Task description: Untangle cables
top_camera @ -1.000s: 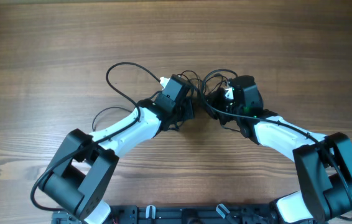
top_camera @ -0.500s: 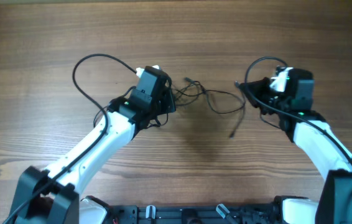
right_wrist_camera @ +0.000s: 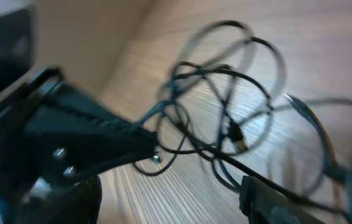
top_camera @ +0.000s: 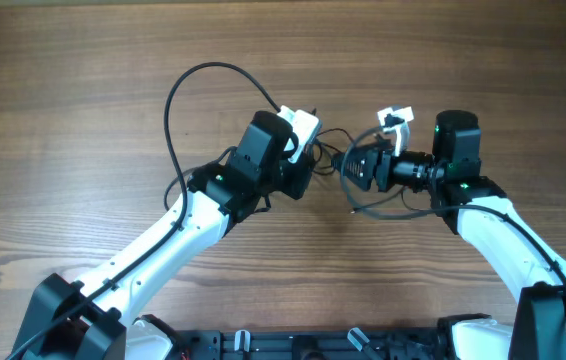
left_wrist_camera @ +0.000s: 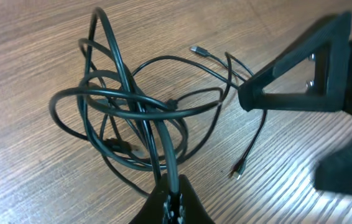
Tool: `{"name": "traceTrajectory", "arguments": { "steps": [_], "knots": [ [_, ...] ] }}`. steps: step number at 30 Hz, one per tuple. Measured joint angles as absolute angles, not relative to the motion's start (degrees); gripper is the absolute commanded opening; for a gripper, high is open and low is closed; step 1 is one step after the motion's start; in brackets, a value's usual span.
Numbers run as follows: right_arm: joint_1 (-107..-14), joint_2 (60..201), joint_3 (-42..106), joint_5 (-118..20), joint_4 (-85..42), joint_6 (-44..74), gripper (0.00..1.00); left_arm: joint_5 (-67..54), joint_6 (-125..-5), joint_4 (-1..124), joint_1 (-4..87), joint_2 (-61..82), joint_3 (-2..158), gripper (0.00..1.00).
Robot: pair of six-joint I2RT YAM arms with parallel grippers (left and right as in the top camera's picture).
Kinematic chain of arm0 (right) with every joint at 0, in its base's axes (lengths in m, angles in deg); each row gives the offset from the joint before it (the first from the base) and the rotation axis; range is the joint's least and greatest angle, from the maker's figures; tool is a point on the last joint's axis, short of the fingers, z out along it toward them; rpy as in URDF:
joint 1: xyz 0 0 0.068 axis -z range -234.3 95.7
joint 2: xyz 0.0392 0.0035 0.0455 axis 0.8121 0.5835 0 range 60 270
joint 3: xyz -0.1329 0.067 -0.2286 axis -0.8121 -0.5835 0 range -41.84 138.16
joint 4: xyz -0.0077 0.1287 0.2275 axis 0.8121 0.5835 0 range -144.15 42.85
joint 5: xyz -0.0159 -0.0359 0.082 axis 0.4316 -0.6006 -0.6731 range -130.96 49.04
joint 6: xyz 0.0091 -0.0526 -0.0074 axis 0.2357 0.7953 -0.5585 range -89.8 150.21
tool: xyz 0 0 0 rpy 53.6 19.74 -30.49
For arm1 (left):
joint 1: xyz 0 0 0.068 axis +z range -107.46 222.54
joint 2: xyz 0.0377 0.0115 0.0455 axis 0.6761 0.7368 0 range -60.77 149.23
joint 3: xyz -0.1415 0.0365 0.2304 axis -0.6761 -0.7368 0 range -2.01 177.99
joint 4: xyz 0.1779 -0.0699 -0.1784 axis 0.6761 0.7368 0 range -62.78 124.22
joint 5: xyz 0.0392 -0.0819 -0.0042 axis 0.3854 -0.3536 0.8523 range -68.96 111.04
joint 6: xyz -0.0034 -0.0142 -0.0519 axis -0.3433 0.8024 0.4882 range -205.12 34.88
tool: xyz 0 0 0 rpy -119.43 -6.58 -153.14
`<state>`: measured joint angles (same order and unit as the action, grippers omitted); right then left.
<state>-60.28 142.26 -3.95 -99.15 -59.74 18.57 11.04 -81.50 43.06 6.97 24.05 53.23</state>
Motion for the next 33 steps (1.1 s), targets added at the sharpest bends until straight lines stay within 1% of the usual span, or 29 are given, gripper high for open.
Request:
{"name": "traceTrajectory", "arguments": {
  "steps": [3, 7, 10, 15, 16, 17, 18, 19, 23, 26, 29, 33],
  "knots": [
    [-60.3, 142.3, -4.0, -101.0, -60.4, 26.0, 0.72, 10.2, -82.9, 43.1, 7.0, 24.0, 53.2, 0.04],
    [-60.3, 142.3, -4.0, -99.5, -60.9, 31.0, 0.7, 7.3, -83.5, 43.1, 7.0, 24.0, 53.2, 0.04],
    [-60.3, 142.3, -4.0, -97.7, -63.0, 32.4, 0.64, 5.4, -83.6, 43.1, 7.0, 24.0, 53.2, 0.04],
    [-60.3, 144.2, -4.0, -97.0, -64.0, 33.4, 0.59, 3.9, -83.6, 43.1, 7.0, 24.0, 53.2, 0.04],
    [-60.3, 144.9, -4.0, -96.8, -64.0, 33.5, 0.44, 3.9, -83.6, 43.1, 7.0, 24.0, 53.2, 0.04],
    [-60.5, 146.5, -4.0, -96.6, -64.0, 33.5, 0.35, 3.7, -83.6, 43.0, 7.0, 24.0, 53.2, 0.04],
    [-60.6, 147.2, -4.0, -96.7, -64.1, 33.7, 0.22, 3.7, -83.6, 43.1, 7.0, 24.0, 53.2, 0.04],
    [-60.7, 147.5, -4.0, -96.9, -64.1, 33.7, 0.06, 3.7, -83.6, 43.1, 7.0, 24.0, 53.2, 0.04],
    [-61.0, 148.2, -4.0, -98.9, -68.8, 32.1, 0.04, 3.5, -83.6, 43.2, 7.0, 24.0, 53.2, 0.04],
    [-59.3, 148.2, -4.1, -99.6, -76.7, 23.8, 0.04, 3.5, -83.6, 45.3, 7.0, 24.0, 53.2, 0.04],
    [-51.8, 148.2, -4.1, -100.0, -81.5, 13.5, 0.04, 3.3, -83.6, 48.9, 7.8, 24.0, 53.2, 0.04],
    [-38.2, 148.2, -4.1, -96.3, -80.1, 2.9, 0.04, 3.1, -83.6, 50.6, 12.4, 23.0, 53.2, 0.04]
  ]
}}
